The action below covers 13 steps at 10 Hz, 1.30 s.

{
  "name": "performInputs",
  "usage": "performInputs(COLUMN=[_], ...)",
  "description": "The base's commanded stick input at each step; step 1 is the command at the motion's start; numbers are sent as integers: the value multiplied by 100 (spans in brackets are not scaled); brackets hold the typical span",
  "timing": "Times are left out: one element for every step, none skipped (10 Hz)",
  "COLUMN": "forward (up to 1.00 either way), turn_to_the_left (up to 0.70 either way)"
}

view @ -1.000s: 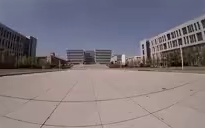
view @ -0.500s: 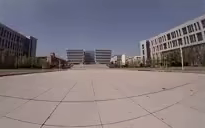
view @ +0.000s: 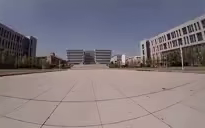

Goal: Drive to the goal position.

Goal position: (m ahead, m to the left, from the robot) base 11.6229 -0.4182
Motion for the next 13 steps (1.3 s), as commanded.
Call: performInputs(forward=[4, 4, 4, 4, 4, 4, 4, 4, 4, 4, 4, 4, 4], turn_to_the_left=[0, 0, 0, 0, 0, 0, 0, 0, 0, 0, 0, 0, 0])
